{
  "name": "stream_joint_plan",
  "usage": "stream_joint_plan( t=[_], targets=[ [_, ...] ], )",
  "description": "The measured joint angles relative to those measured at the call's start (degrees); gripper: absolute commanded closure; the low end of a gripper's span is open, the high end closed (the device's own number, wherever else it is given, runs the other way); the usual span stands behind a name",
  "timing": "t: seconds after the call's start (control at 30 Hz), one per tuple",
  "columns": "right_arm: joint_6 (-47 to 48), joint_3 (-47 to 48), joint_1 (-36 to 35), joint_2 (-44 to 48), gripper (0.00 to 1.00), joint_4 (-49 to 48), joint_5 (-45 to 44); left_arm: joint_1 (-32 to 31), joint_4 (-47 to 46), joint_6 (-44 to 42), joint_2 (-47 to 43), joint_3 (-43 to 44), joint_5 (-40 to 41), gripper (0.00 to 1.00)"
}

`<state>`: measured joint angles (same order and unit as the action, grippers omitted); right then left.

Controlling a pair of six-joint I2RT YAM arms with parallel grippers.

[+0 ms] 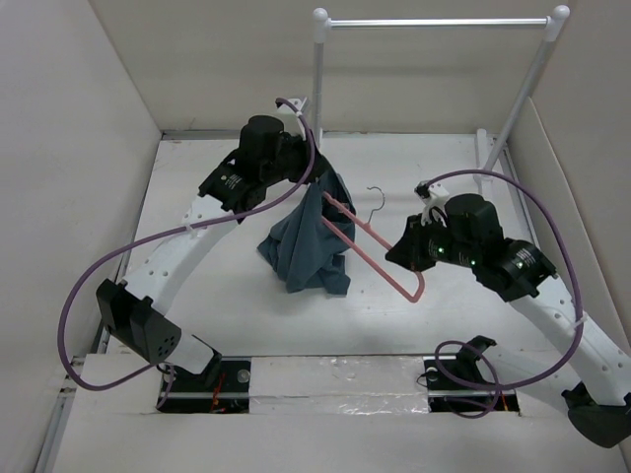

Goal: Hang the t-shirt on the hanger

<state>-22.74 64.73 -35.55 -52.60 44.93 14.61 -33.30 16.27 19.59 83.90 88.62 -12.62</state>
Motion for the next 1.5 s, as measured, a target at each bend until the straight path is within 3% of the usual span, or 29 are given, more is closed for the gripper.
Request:
stream_joint_plan(
  t=[0.2,0.43,0.6,0.87,1.07,1.23,1.5],
  targets=[
    [-0.4,0.7,-0.5,-0.7,1.00,0.0,-6.4,0.0,1.8,-1.1,-0.5,0.2,2.4,1.00],
    [0.0,4.0,-0.6,0.1,1.00,1.9,-7.4,0.0,4.6,-3.5,-0.5,6.3,5.4,1.00],
    [-0.5,4.0,-1.1,0.7,1.00,1.6,-7.6,-0.1,3.6,-3.6,-0.5,7.5,3.5,1.00],
    [-2.8,3.8,-7.8,-7.9,1.00,-4.2,-12.7,-1.6,4.7,-3.8,-2.0,7.5,-0.3,1.00],
    [-3.5,3.8,-8.6,-15.8,1.00,-16.3,-13.5,-2.4,4.8,-3.9,-5.1,7.5,-7.9,1.00],
    [-5.7,3.8,-9.3,-20.9,1.00,-30.1,-18.6,-2.3,6.4,-3.7,-8.0,7.5,-8.4,1.00],
    [-4.3,3.3,-10.1,-20.3,1.00,-54.1,-23.3,-2.4,7.5,-2.5,-11.6,8.8,-9.5,1.00]
  ],
)
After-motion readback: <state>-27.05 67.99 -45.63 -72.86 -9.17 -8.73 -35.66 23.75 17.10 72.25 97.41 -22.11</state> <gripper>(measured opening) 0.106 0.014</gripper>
